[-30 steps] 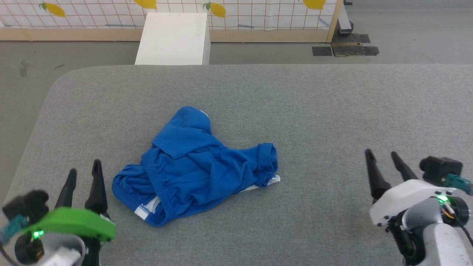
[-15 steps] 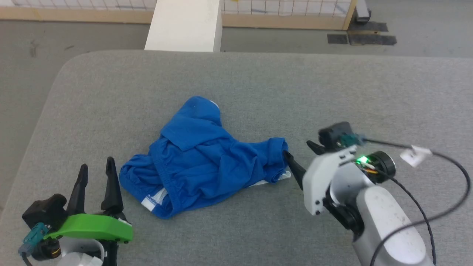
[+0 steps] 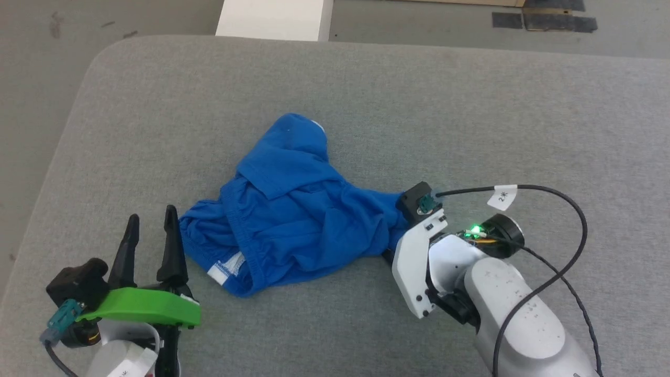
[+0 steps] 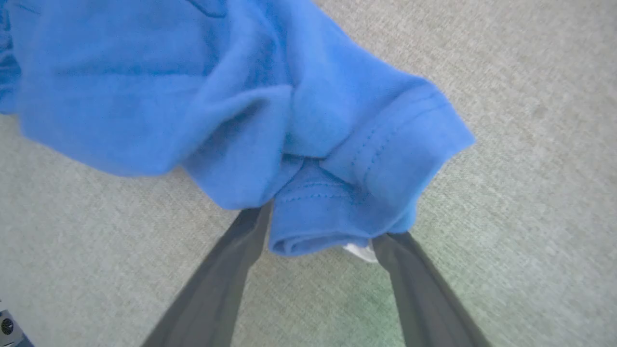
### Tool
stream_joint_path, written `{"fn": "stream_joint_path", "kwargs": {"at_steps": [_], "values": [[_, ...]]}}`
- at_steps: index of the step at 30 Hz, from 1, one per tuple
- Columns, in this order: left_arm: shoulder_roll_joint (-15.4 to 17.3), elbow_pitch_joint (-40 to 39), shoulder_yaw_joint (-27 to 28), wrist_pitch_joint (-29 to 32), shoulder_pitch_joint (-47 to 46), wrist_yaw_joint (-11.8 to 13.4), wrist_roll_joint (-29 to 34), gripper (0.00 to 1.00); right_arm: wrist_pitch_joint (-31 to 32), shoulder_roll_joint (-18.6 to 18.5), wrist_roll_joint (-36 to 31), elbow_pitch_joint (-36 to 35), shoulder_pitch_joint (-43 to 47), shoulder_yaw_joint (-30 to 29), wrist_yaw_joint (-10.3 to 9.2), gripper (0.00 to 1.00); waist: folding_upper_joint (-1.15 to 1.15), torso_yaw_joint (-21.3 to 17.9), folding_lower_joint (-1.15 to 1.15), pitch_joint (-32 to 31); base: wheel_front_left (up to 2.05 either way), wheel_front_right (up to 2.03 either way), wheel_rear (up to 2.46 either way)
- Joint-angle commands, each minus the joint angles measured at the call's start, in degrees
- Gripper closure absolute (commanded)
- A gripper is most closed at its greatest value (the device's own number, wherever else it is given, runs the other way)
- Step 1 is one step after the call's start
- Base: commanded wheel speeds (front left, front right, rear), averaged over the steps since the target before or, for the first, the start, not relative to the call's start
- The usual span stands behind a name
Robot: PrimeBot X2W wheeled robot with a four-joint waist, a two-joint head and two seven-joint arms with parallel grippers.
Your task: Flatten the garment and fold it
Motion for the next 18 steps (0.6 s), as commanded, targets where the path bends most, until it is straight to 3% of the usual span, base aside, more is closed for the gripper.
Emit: {"fn": "stream_joint_path", "kwargs": {"at_steps": [1, 2, 3, 4, 5, 12, 18], "values": [[-0.31, 0.34, 0.34, -0.27, -1.10, -0.55, 0.86, 0.00, -0.72, -0.03, -0.13, 0.61, -1.21, 0.23, 0.26, 0.00, 0.00, 0.43, 0.00, 0.47, 0.00, 0.00, 0.00], [-0.54, 0.60, 0.51, -0.27, -1.32, -0.82, 1.10, 0.00, -1.18, -0.03, 0.30, 1.10, -1.29, 0.08, 0.26, 0.00, 0.00, 0.53, 0.00, 0.58, 0.00, 0.00, 0.00], [-0.67, 0.88, 0.60, -0.27, -1.44, -1.02, 1.30, 0.00, -1.43, -0.03, 0.46, 1.46, -1.43, 0.14, 0.26, 0.31, 0.00, 0.60, 0.00, 0.62, 0.00, 0.00, 0.00], [-0.82, 1.19, 0.73, -0.27, -1.59, -1.25, 1.55, 0.00, -2.33, -0.03, 0.71, 1.57, -1.65, 0.06, 0.26, 0.72, 0.00, 0.63, 0.00, 0.62, 0.00, 0.00, 0.00], [-0.95, 1.40, 0.87, -0.27, -1.68, -1.43, 1.71, 0.00, -3.03, -0.03, 1.04, 1.65, -1.79, -0.10, 0.26, 1.00, 0.00, 0.63, 0.00, 0.57, 0.00, 0.00, 0.00], [-1.62, 2.66, 1.66, -0.27, -1.56, -2.52, 2.97, 0.00, -7.97, -0.03, 3.63, -0.36, -2.26, -4.67, 0.26, 1.00, 0.00, -0.19, 0.00, -1.57, 0.00, 0.00, 0.00], [-1.94, 2.74, 1.94, -0.27, -1.19, -2.84, 3.71, 0.00, -9.82, -0.03, 2.05, -8.88, 1.88, -14.90, 0.26, 1.00, 0.00, -1.45, 0.00, -3.24, 0.00, 0.00, 0.00]]}}
